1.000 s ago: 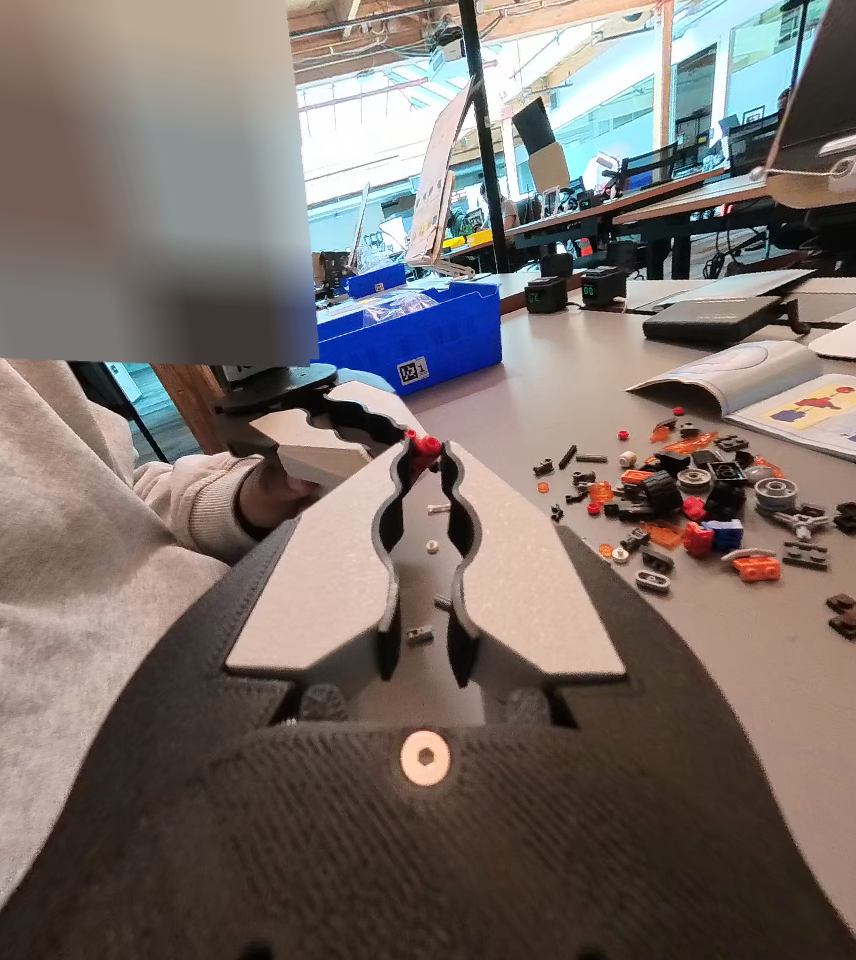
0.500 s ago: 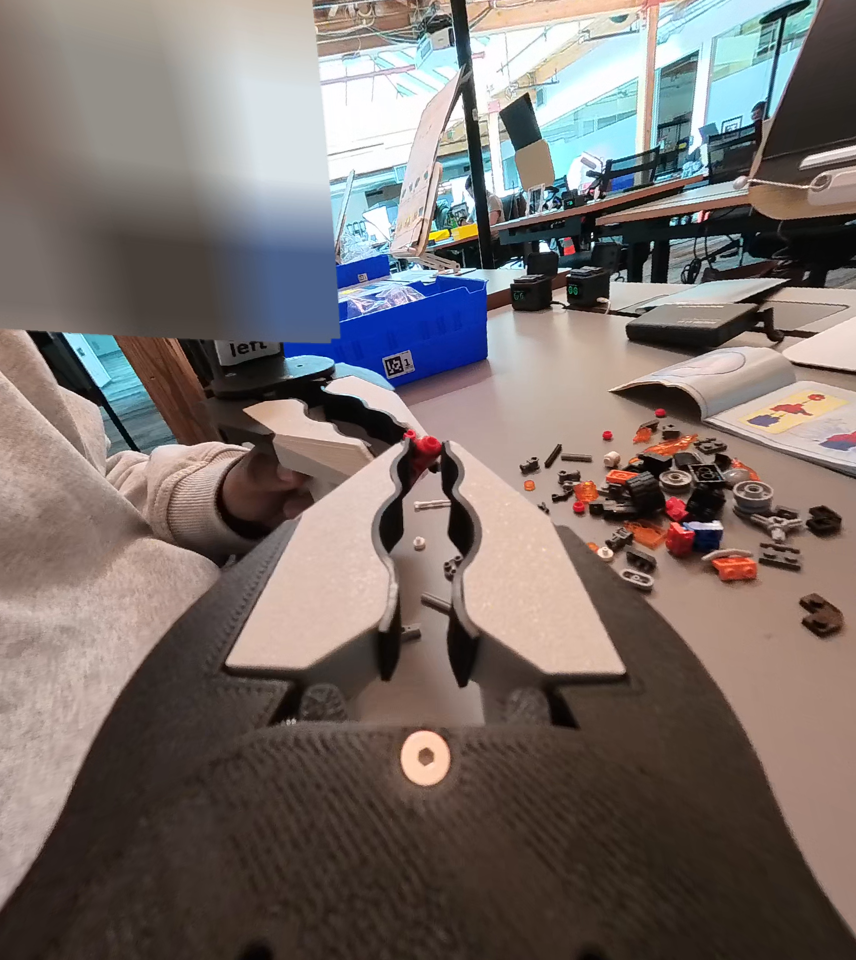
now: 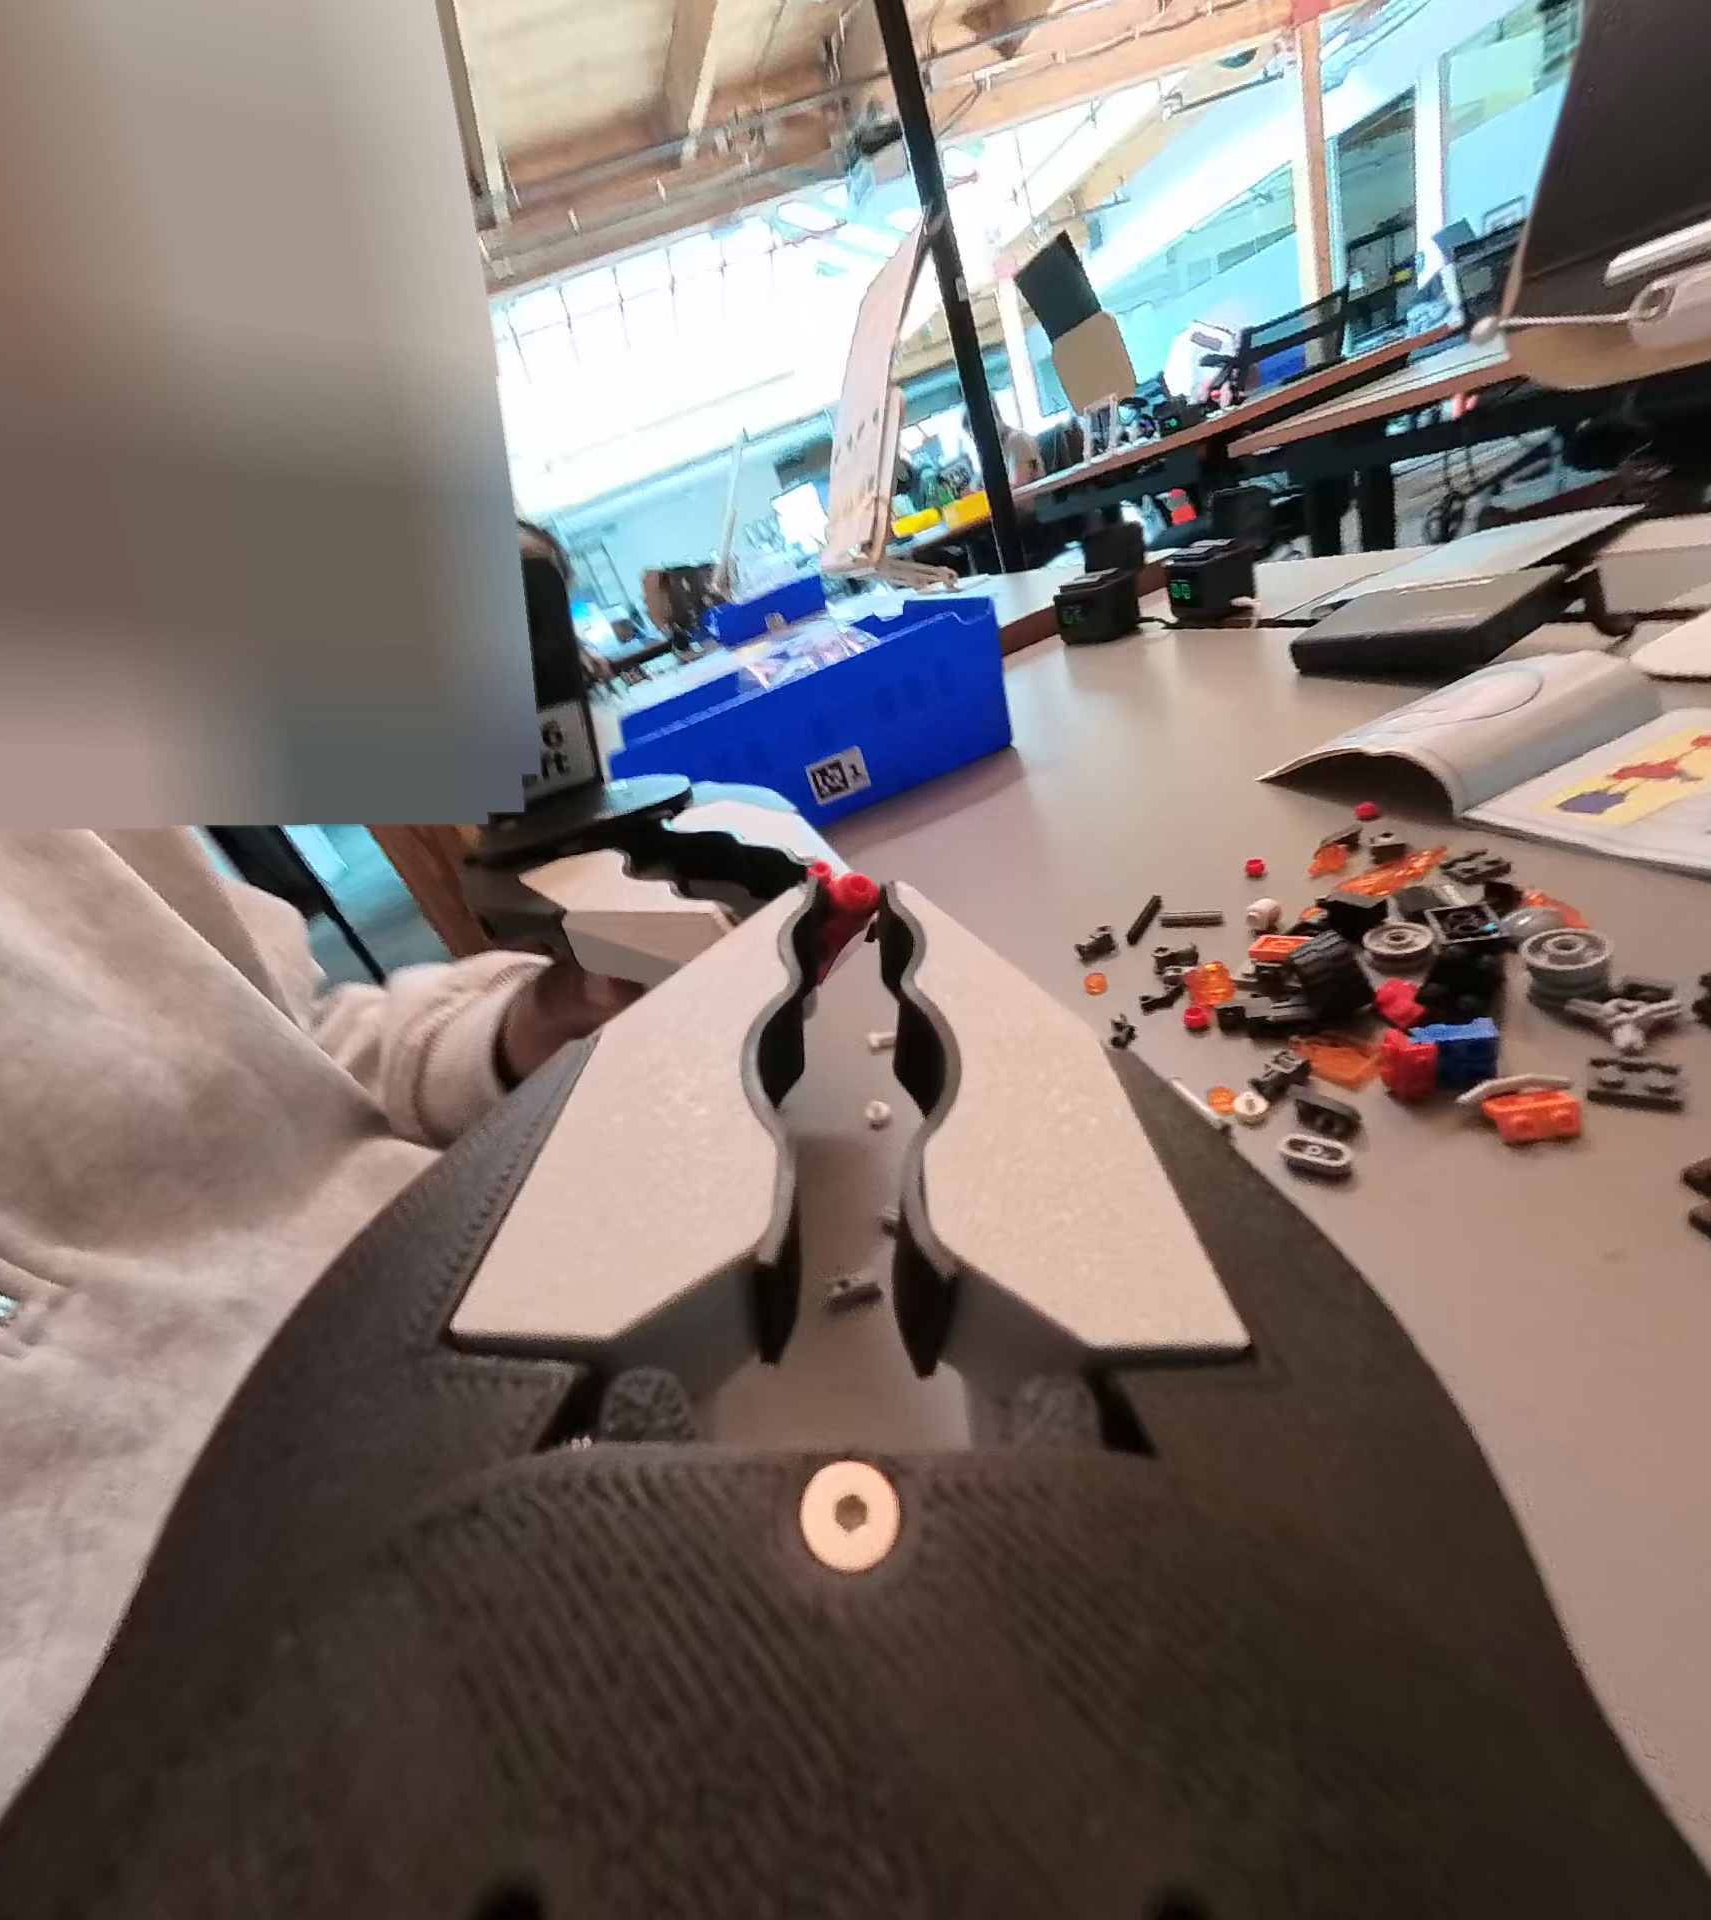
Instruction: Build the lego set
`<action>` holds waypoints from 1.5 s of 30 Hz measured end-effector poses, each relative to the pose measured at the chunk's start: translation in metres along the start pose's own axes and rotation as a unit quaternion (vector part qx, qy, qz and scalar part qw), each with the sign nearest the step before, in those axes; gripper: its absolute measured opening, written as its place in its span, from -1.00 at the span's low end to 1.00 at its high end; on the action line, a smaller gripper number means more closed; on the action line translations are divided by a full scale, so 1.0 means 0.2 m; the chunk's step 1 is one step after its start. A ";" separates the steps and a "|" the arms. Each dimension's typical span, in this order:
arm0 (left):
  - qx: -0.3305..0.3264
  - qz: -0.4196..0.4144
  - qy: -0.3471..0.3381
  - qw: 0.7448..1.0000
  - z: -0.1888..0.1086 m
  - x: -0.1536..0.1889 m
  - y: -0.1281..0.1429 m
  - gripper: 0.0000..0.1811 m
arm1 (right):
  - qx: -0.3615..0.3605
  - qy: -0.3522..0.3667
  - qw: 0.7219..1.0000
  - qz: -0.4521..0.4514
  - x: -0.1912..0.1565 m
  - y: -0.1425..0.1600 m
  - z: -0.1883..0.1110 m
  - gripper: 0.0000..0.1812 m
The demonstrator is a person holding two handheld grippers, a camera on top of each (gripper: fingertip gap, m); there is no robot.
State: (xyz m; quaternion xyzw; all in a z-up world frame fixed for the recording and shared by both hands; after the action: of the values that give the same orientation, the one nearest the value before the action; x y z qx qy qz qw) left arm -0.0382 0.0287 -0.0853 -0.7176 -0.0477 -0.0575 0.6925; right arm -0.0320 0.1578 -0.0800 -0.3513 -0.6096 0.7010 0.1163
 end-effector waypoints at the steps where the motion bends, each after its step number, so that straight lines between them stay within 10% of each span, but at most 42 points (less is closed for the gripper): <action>1: 0.000 0.001 0.000 1.000 0.00 0.00 0.00 -0.79 | 0.002 -0.006 1.000 0.016 0.01 0.00 0.00 -0.90; 12: 0.002 0.016 -0.003 1.000 0.00 0.01 0.00 -0.77 | 0.005 -0.070 0.985 0.155 0.06 0.00 -0.01 -0.91; 45: 0.017 0.060 -0.021 0.998 0.00 0.03 -0.02 -0.73 | -0.022 -0.070 0.984 0.165 0.05 0.03 0.02 -0.91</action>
State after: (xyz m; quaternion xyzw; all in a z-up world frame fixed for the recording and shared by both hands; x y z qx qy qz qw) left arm -0.0330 0.0289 -0.0798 -0.7082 -0.0201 -0.0003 0.7057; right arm -0.0400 0.1583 -0.0896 -0.3992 -0.5650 0.7202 -0.0519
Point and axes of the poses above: each gripper's, where its closed fingertips meet, z out along the fingers, y out of its underside, x = y × z across the jaws, the point moved 7 cm from there along -z, back along the fingers, and after that the axes turned 13 degrees about y, right-handed, at the moved point
